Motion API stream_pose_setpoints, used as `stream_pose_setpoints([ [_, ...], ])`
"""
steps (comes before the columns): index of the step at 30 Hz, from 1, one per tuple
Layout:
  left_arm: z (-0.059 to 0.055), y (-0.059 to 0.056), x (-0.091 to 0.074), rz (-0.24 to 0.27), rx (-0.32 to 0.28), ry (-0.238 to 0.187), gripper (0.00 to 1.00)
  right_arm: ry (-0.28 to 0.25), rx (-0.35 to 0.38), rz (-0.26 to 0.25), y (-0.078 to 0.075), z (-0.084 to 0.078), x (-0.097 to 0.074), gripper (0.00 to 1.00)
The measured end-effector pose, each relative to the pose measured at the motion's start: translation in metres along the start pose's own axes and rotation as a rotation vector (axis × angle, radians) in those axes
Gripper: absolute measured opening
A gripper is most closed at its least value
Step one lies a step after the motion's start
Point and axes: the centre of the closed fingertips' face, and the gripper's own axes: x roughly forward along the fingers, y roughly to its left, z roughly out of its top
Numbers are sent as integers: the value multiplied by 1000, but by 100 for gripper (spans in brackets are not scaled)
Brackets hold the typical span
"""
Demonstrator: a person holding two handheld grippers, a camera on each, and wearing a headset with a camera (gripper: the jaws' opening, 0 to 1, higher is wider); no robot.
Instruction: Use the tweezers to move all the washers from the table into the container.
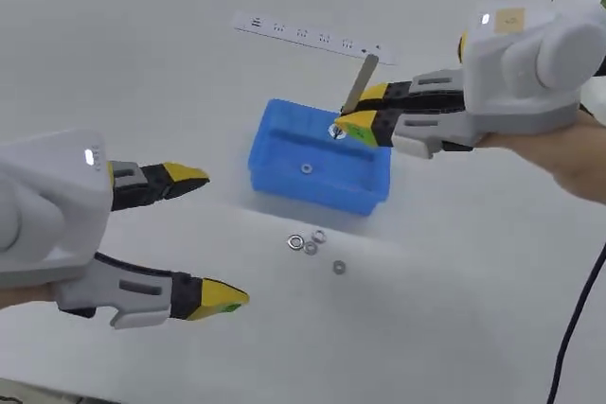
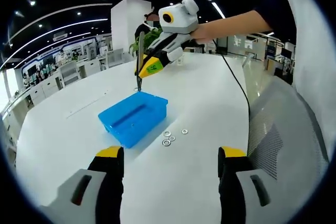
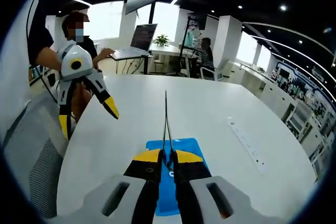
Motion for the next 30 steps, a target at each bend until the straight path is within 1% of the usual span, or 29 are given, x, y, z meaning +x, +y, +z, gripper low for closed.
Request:
stream_pose_setpoints([
  [3,-2,2,0,7,-5,1,85,17,7,9,-3,-8,9,9],
  [5,-3,2,0,10,-11,0,85,25,10,16,-3,-13,14,9],
  [8,-3,1,1,10,-24,-3,89,34,11,22,-3,-18,20,9],
  [12,-4,-1,3,5,-31,-2,91,40,25,27,-4,-24,26,9],
  [15,-5,-3,4,-3,-34,0,93,47,32,30,-5,-29,29,9],
  [25,-5,0,7,-9,-39,10,95,68,55,41,-6,-50,39,9],
  [30,-4,1,7,-8,-45,11,97,77,73,43,-7,-61,42,9],
])
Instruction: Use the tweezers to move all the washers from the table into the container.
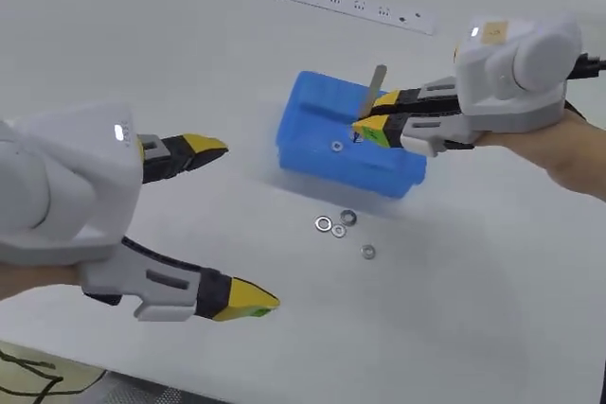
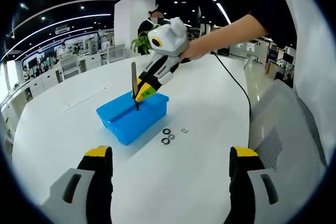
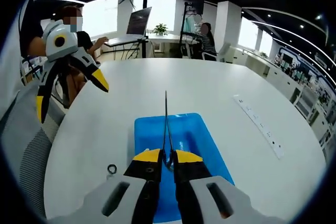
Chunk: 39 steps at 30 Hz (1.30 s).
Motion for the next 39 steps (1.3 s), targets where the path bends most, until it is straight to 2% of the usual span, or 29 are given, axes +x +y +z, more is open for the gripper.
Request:
stream_pose_setpoints([
  [10,-1,2,3,-3,-5,19,99,13,23,6,-2,-14,11,9],
  [19,-3,4,3,1,-10,29,99,10,28,12,0,-18,16,9],
  [39,-5,5,1,9,-18,43,99,0,37,4,1,-21,17,10],
])
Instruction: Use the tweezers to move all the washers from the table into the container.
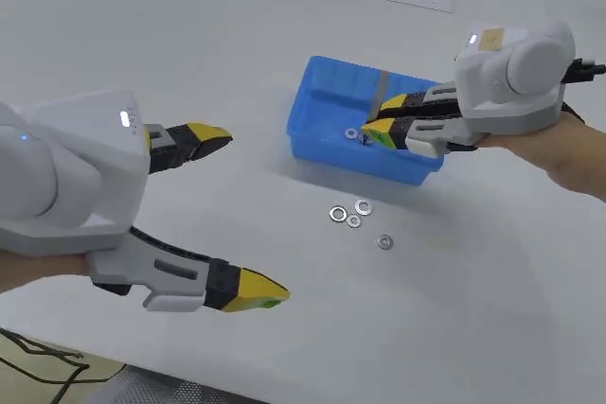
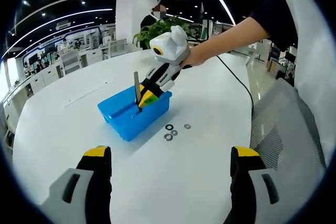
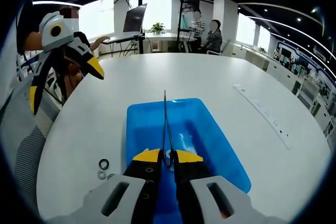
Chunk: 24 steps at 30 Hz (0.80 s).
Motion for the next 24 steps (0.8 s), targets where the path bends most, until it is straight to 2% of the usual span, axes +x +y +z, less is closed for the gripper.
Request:
stream_pose_setpoints([
  [8,1,0,-1,1,-3,0,99,-15,13,-5,-1,2,-1,10],
  [14,1,5,-1,17,-8,-5,99,-24,10,-12,-3,5,-3,10],
  [17,6,16,3,41,-19,-25,99,-29,3,-14,-2,8,-5,10],
  [19,13,26,9,60,-7,-43,99,-29,-6,-15,-2,10,-5,10],
  [23,35,49,28,72,30,-64,98,-26,-26,-19,-2,13,-7,10],
  [24,45,55,34,67,37,-88,96,-27,-29,-18,-2,14,-7,10],
])
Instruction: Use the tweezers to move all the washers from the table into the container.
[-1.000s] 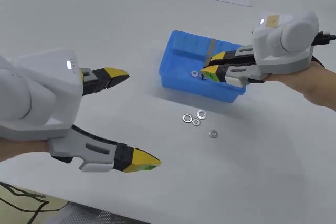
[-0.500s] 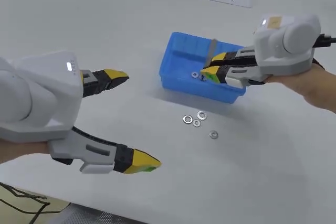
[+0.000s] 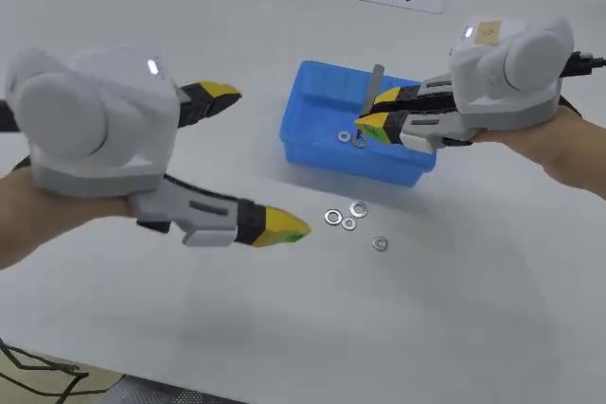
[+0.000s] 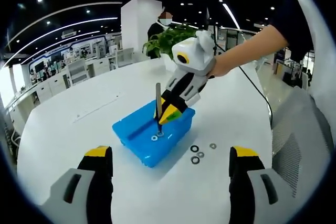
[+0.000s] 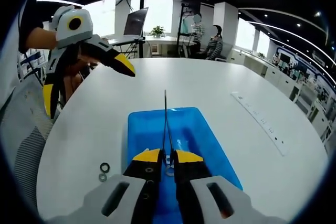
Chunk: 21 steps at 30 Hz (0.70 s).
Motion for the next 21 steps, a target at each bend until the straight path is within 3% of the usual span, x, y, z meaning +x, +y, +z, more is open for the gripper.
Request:
stream_pose_setpoints([
  [1,7,2,4,-12,1,-15,93,0,-1,0,0,0,0,10],
  [3,27,9,16,-24,25,-85,79,0,-7,1,0,1,-1,10],
  [5,34,8,27,-74,47,-84,68,0,-9,4,1,2,-2,10],
  [9,48,15,48,-101,92,-79,66,4,-17,7,2,1,-3,10],
  [12,56,13,58,-135,124,-85,49,7,-22,10,3,1,-4,10],
  [15,58,10,67,-164,143,-80,42,10,-26,15,4,0,-4,10],
  [17,54,8,72,-182,172,-50,39,16,-32,16,5,-1,-5,10],
  [21,58,4,73,-217,174,-59,25,20,-42,21,7,-1,-6,10],
])
